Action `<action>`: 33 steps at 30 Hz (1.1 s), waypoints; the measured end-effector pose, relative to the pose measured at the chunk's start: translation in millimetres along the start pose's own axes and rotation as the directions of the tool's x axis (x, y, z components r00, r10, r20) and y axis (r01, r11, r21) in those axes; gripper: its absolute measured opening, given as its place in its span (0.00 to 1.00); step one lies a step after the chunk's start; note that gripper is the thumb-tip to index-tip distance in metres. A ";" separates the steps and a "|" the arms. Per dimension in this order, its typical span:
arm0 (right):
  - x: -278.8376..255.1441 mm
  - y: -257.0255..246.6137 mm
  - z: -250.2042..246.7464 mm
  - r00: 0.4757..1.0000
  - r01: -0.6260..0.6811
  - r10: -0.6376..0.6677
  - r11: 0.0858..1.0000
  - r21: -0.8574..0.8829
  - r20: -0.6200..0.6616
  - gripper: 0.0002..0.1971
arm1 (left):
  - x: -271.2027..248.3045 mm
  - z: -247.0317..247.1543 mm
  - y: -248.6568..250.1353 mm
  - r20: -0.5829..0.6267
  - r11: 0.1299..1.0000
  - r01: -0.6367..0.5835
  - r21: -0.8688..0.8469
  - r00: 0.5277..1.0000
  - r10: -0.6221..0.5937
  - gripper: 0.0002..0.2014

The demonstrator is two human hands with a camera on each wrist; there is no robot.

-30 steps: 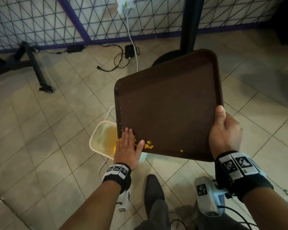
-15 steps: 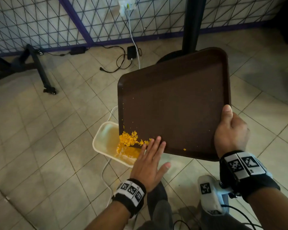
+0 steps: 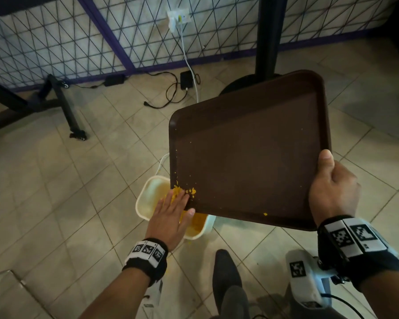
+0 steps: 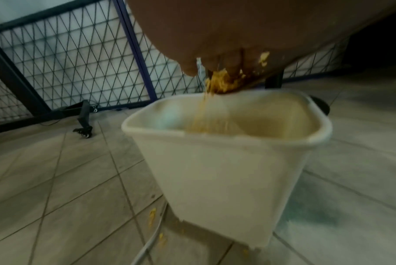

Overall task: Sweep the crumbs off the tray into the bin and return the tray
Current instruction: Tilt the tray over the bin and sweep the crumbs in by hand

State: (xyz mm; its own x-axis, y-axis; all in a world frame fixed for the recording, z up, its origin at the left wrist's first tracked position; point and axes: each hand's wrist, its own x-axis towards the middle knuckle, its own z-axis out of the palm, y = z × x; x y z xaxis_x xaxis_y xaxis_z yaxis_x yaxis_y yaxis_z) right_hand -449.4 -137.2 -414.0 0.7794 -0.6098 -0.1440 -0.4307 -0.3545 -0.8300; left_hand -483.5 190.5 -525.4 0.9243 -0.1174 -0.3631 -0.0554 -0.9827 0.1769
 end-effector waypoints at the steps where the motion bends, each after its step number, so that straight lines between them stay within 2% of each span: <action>1: 0.4 0.7 -0.2 1.000 -0.003 0.003 1.000 0.004 -0.002 0.26 | 3.4 -12.0 4.8 -0.075 0.999 -0.009 -0.037 0.997 0.006 0.31; 4: 0.6 1.1 -0.5 1.000 0.000 0.000 1.000 0.002 0.004 0.27 | 31.4 -48.0 16.1 -0.289 0.996 -0.007 -0.093 0.957 -0.020 0.26; 6: -0.5 0.7 -0.5 1.000 0.009 -0.008 1.000 -0.007 0.010 0.26 | 60.0 -66.2 19.5 -0.346 0.994 -0.010 -0.110 0.938 -0.029 0.26; 10: -2.2 -0.2 -0.2 0.999 0.026 -0.025 0.999 -0.023 0.035 0.26 | 121.8 -85.1 16.2 -0.231 0.996 0.073 -0.054 0.969 -0.084 0.30; 13: -2.4 -0.1 1.1 0.998 0.035 -0.034 0.999 -0.021 0.050 0.26 | 142.5 -85.4 5.4 -0.192 0.994 0.112 -0.015 0.975 -0.113 0.31; 17: -1.4 2.3 1.8 0.998 -0.005 0.005 1.000 0.010 0.065 0.25 | 114.7 -63.1 -3.1 -0.098 0.983 0.182 -0.014 0.978 -0.182 0.35; 24: -3.1 2.9 5.1 0.999 0.009 -0.008 1.000 -0.018 0.047 0.27 | 25.8 6.9 6.8 0.033 0.979 0.185 -0.085 0.983 -0.183 0.39; 28: -3.3 -0.1 2.8 1.000 0.009 -0.008 0.999 -0.033 0.028 0.25 | -2.1 33.4 5.4 0.114 0.987 0.141 -0.073 0.985 -0.132 0.40; 31: -3.1 0.9 1.9 1.000 0.023 -0.022 0.998 -0.051 0.022 0.25 | -9.4 32.3 0.5 0.107 0.994 0.086 -0.067 0.991 -0.079 0.37; 33: -3.0 2.0 2.3 1.000 0.029 -0.028 0.998 -0.053 0.015 0.25 | -10.0 21.6 -2.8 0.006 0.993 0.058 -0.107 0.998 -0.057 0.34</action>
State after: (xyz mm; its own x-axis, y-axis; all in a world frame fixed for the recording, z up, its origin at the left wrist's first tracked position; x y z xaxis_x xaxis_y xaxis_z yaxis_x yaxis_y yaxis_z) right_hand -451.5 -134.5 -416.4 0.7977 -0.5891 -0.1288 -0.4316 -0.4086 -0.8042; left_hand -500.8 191.3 -542.1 0.9235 -0.0618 -0.3785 0.0388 -0.9668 0.2524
